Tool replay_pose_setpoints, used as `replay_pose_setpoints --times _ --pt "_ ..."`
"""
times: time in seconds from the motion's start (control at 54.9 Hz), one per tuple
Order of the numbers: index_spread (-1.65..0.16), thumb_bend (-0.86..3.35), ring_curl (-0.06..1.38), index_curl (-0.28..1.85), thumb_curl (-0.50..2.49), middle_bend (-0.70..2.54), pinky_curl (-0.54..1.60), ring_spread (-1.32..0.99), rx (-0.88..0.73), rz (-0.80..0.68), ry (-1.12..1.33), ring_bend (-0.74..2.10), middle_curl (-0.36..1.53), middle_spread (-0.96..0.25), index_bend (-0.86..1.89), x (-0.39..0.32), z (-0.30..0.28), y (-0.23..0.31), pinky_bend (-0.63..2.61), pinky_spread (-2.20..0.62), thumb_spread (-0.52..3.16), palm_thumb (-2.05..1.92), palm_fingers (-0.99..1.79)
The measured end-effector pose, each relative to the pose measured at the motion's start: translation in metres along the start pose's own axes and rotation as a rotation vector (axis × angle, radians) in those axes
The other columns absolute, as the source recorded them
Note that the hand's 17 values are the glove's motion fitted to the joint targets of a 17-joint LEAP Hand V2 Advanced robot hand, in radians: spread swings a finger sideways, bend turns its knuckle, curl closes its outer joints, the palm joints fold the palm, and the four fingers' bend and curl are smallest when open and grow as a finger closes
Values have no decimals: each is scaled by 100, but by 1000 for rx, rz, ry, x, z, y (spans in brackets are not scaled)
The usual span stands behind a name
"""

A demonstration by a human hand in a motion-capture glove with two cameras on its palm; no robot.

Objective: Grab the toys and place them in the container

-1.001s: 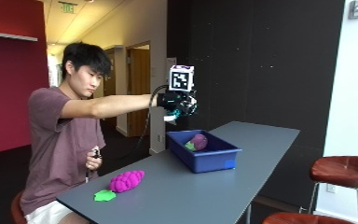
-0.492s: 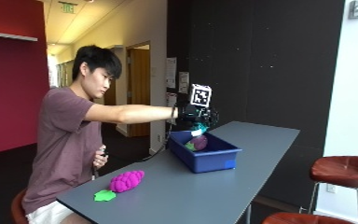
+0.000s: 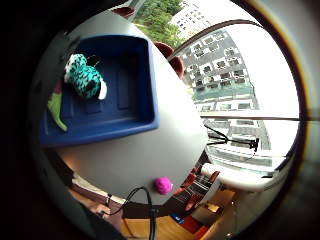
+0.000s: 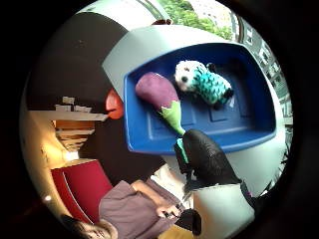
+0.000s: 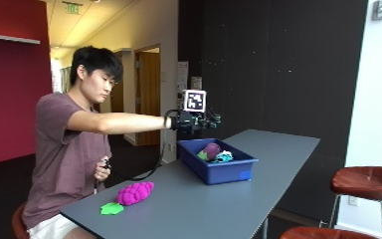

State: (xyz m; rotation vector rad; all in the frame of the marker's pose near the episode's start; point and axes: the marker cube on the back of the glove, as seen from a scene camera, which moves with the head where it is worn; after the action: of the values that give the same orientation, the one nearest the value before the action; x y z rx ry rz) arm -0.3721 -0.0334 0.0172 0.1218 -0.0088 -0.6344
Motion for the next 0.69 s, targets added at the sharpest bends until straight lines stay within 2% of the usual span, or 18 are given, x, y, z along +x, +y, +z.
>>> replay_pose_setpoints --times 0.073,0.2,0.237,0.291,0.328,0.364,0.419,0.455,0.583,0.692 --pt "-14 -2 34 29 54 4 35 -2 -31 60 -13 34 41 2 3 34 -7 35 81 -2 127 19 -48" --pt "-13 -2 34 24 49 5 34 -1 -53 291 19 30 33 3 3 87 -11 91 77 -1 129 19 -44" --pt "-12 -2 33 23 48 6 34 -1 -60 244 21 29 32 3 3 99 -9 115 76 -1 129 18 -44" --pt "-11 -2 33 21 46 6 34 -1 -72 24 35 27 29 4 3 117 -4 154 74 -1 129 17 -42" --pt "-11 -2 33 20 45 7 34 -1 -81 -3 42 27 28 4 2 127 2 173 73 -1 129 16 -41" --pt "-11 -2 34 19 44 8 33 0 -90 113 25 27 27 5 2 134 8 186 72 -1 129 16 -40" --pt "-10 -2 34 18 43 9 33 0 -119 369 -20 27 26 6 2 145 22 205 71 0 129 15 -38" --pt "-9 -2 34 17 42 9 33 1 -141 470 -47 27 25 7 2 152 33 221 71 0 129 15 -36" --pt "-7 -2 35 15 40 10 34 2 -142 590 -15 27 23 9 4 175 80 271 72 1 128 13 -33" --pt "-6 -1 36 14 39 11 36 1 -159 640 -7 31 21 10 4 183 122 291 80 1 128 14 -24"
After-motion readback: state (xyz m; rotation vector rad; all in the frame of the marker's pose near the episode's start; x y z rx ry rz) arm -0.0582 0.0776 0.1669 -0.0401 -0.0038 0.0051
